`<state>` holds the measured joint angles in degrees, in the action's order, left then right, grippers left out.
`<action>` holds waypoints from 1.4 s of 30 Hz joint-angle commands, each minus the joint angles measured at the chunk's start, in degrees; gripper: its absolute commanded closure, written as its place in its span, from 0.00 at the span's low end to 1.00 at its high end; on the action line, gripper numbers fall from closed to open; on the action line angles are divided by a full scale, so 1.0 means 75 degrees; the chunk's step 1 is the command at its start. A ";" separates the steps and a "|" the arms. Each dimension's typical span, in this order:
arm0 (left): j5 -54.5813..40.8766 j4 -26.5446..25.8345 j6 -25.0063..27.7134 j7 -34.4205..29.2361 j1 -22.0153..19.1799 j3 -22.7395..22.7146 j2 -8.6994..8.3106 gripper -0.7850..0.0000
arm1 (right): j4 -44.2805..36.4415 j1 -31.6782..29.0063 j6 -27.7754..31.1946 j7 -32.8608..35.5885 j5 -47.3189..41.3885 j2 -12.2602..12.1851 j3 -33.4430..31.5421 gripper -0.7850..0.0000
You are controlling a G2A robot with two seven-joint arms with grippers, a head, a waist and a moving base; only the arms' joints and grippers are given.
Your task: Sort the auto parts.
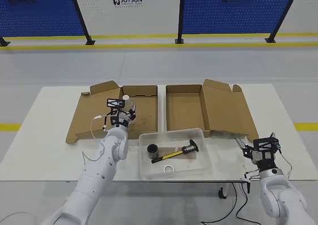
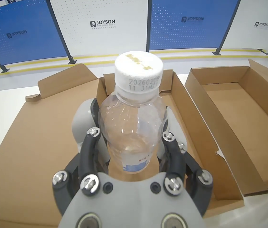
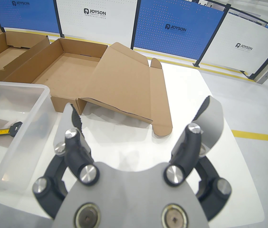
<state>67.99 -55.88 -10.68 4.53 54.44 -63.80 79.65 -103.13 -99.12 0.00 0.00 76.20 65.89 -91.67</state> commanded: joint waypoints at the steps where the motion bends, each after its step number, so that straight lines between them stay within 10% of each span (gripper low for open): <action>1: -0.0116 0.0216 0.0003 0.0051 -0.0073 0.0012 0.0041 1.00 | 0.0000 0.0000 0.0000 0.0000 0.0000 0.0000 0.0000 0.00; 3: -0.0117 0.0382 0.0012 0.0122 -0.0125 0.0039 0.0070 0.91 | 0.0000 0.0000 0.0000 0.0000 0.0000 0.0000 0.0000 0.00; 5: -0.0038 0.0534 0.0021 0.0121 -0.0177 0.0079 0.0089 0.45 | 0.0000 0.0000 0.0000 0.0000 0.0000 0.0000 0.0000 0.00; 6: -0.0011 0.0596 0.0016 0.0111 -0.0200 0.0089 0.0097 0.00 | 0.0000 0.0000 0.0000 0.0000 0.0000 0.0000 0.0000 0.00; 21: 0.0267 0.0092 0.0144 -0.0108 0.0054 -0.0107 0.0072 0.00 | 0.0000 0.0000 0.0000 0.0000 0.0000 0.0000 0.0000 0.00; 32: 0.0960 -0.2933 0.0118 -0.0697 0.1457 -0.0829 -0.0204 0.00 | 0.0000 0.0000 0.0000 0.0000 0.0000 0.0000 0.0000 0.00; 42: 0.1469 -0.5389 0.1695 -0.2362 0.2597 -0.0861 -0.0396 0.00 | 0.0000 0.0000 0.0000 0.0000 0.0000 0.0000 0.0000 0.00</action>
<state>79.44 -94.67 -0.66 -11.01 73.26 -70.60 76.80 -103.13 -99.12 0.00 0.00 76.20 65.89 -91.67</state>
